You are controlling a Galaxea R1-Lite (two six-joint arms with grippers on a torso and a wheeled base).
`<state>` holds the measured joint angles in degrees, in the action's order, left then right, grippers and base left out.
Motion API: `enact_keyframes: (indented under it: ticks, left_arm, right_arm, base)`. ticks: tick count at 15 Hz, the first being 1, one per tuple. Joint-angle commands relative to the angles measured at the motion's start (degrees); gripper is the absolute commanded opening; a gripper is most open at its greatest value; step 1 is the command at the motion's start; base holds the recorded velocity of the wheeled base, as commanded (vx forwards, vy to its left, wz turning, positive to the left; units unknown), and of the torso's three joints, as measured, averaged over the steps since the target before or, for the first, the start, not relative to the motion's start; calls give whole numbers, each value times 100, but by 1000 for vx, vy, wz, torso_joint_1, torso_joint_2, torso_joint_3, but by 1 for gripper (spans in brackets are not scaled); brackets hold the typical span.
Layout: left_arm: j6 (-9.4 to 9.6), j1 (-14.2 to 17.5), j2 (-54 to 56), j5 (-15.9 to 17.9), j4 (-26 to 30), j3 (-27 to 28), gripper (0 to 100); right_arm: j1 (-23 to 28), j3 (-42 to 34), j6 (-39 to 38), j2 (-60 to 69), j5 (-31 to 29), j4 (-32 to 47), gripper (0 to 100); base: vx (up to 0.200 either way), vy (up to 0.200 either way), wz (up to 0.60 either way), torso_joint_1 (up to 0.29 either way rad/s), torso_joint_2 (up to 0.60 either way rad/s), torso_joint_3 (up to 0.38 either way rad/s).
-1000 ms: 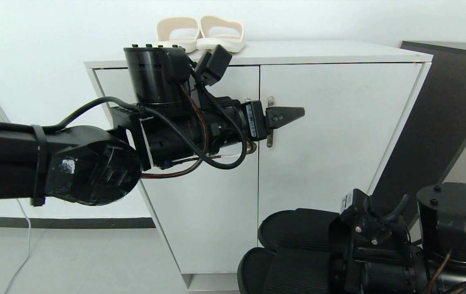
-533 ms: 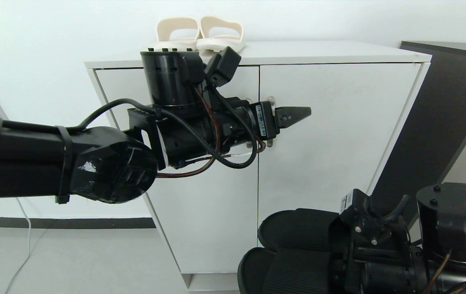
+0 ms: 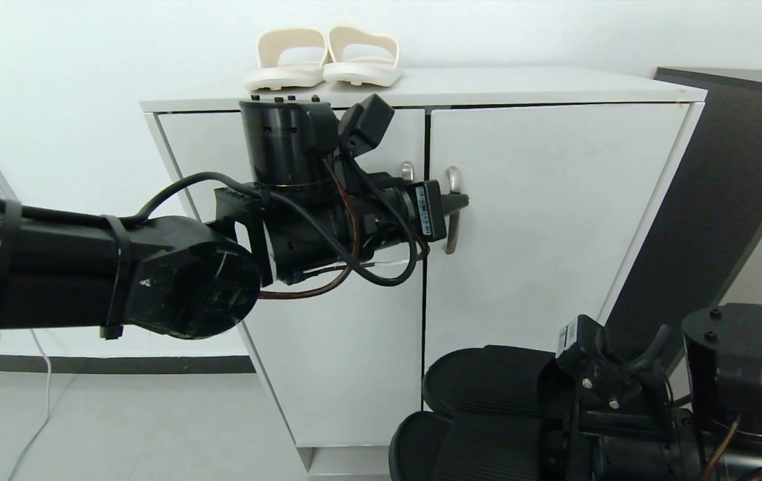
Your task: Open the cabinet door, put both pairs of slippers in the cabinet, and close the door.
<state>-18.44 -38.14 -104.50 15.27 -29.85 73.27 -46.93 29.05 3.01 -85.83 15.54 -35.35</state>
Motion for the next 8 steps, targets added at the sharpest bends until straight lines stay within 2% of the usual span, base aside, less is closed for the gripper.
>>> enact_keyframes:
  ticks: [1,6,8]
  left_arm:
    - [-10,-18,307,11,-12,-304,0]
    - [-1,-246,870,19,-363,-1139,0]
    - [-1,-316,1212,19,-451,-1578,0]
  right_arm:
    - [-62,-101,15,23,19,2,0]
    - [-149,-391,235,295,652,2,0]
    - [-149,-400,253,304,687,2,0]
  base:
    - [0,0,0,0,0,0]
    - [0,0,0,0,0,0]
    - [0,0,0,0,0,0]
